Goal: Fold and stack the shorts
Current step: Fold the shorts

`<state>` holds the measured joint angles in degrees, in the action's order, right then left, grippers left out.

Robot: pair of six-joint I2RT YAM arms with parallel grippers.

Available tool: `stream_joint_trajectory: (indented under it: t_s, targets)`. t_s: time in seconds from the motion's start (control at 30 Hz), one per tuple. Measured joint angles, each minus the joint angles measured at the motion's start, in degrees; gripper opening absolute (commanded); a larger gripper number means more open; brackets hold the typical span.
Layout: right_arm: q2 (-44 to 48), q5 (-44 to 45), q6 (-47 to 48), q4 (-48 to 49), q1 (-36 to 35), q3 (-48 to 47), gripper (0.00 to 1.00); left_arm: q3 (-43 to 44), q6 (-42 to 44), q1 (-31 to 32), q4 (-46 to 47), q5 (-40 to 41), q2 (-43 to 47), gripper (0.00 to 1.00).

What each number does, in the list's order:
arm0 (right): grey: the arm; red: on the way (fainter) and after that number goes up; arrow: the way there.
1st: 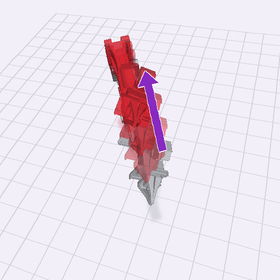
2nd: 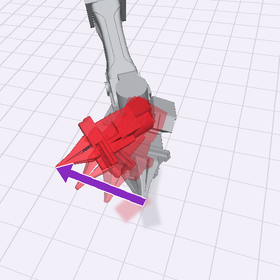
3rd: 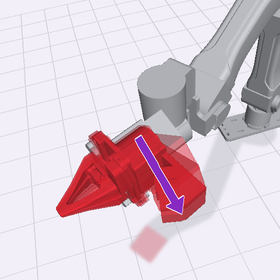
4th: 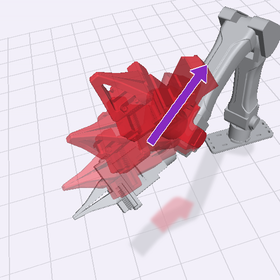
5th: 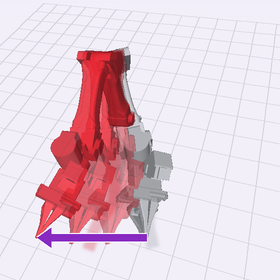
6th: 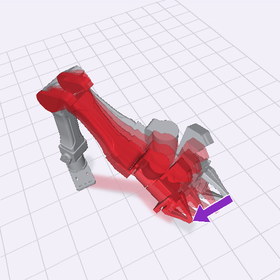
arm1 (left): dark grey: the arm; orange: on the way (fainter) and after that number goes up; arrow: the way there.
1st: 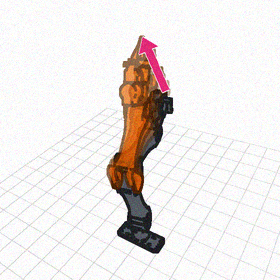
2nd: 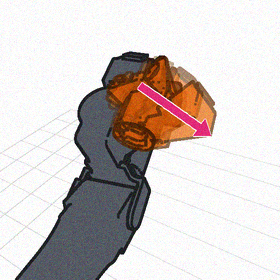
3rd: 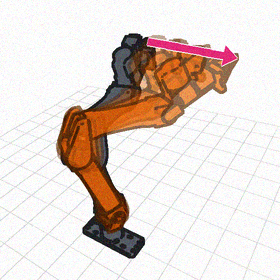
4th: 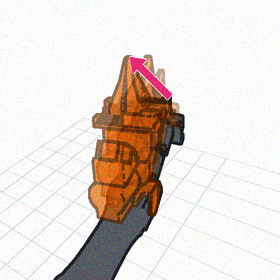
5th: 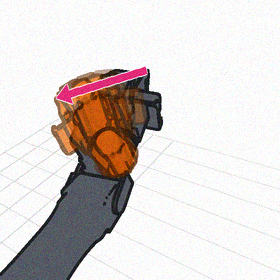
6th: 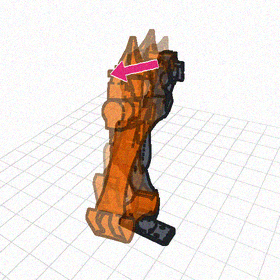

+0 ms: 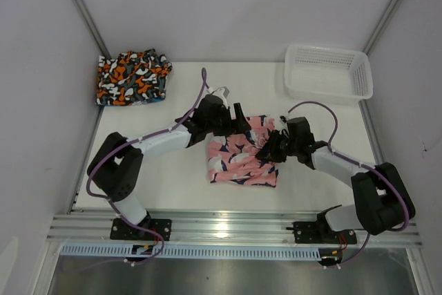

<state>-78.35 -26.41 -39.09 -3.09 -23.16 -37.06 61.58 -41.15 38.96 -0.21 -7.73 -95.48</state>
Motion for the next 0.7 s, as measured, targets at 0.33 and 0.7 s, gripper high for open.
stream_joint_trajectory:
  t_s: [0.33, 0.7]
  targets:
    - [-6.4, -1.1, -2.4, 9.1, 4.5, 8.7, 0.15, 2.0, -1.3, -0.7, 4.5, -0.5, -8.0, 0.89]
    - [-5.6, 2.9, -2.3, 8.2, 2.2, 8.0, 0.15, 5.9, -7.5, -4.4, 3.9, 5.8, -16.9, 0.88]
